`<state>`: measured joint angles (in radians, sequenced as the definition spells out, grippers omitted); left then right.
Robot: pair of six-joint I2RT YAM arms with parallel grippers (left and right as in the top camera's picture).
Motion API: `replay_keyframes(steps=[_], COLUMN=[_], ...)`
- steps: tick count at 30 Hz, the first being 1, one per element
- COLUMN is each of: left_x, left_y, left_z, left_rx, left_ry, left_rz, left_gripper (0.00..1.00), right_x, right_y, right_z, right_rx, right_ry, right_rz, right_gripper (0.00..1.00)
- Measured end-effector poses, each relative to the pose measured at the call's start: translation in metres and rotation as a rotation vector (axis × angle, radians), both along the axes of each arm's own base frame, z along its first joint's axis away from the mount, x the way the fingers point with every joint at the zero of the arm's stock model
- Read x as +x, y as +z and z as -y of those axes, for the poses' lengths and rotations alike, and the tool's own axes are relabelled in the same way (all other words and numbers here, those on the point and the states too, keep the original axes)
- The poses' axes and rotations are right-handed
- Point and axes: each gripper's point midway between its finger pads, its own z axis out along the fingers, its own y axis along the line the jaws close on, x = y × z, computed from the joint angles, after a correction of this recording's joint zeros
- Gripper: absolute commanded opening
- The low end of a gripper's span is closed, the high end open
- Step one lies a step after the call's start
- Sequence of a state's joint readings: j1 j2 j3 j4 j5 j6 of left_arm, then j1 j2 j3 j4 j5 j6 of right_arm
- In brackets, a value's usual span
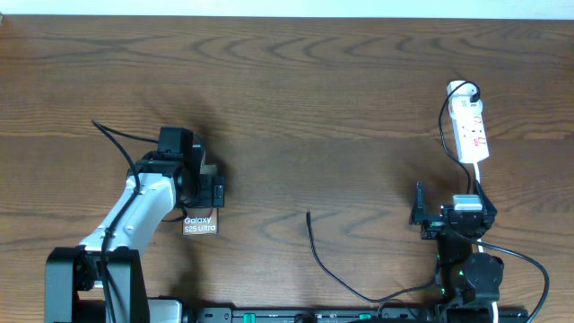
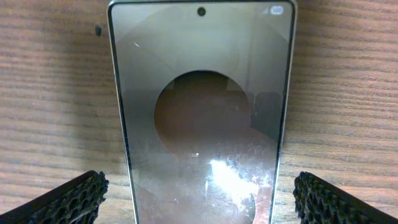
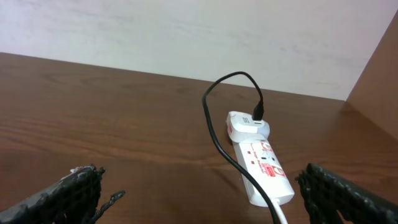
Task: Plug charger to phone and switch on socket
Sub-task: 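Lower the left gripper and close it on the phone's sides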
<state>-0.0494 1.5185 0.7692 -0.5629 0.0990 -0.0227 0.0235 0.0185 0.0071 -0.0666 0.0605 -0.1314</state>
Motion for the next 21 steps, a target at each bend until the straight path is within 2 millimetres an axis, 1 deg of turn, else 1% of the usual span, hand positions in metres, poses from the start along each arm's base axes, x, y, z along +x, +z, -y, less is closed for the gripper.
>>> replay_keyframes(steps=[4, 10, 21], left_x=[-0.0098, -0.0081, -0.0047], left_y=[-0.0071, -0.0070, -0.0059], left_z=[-0.0005, 0.0001, 0.0069], left_rx=[0.000, -0.003, -0.042], left_ry=[0.007, 0.007, 0.000], left_rz=[-0.026, -0.019, -0.005], left_gripper=[0.98, 0.98, 0.98], right_x=[0.0000, 0.0000, 0.0000], right_y=[0.0000, 0.0000, 0.0000], right_z=[0.0000, 0.0000, 0.0000], right_rx=[0.000, 0.000, 0.000], right_ry=[0.000, 0.000, 0.000], right_rz=[0.000, 0.000, 0.000], right_gripper=[0.99, 0.99, 0.99])
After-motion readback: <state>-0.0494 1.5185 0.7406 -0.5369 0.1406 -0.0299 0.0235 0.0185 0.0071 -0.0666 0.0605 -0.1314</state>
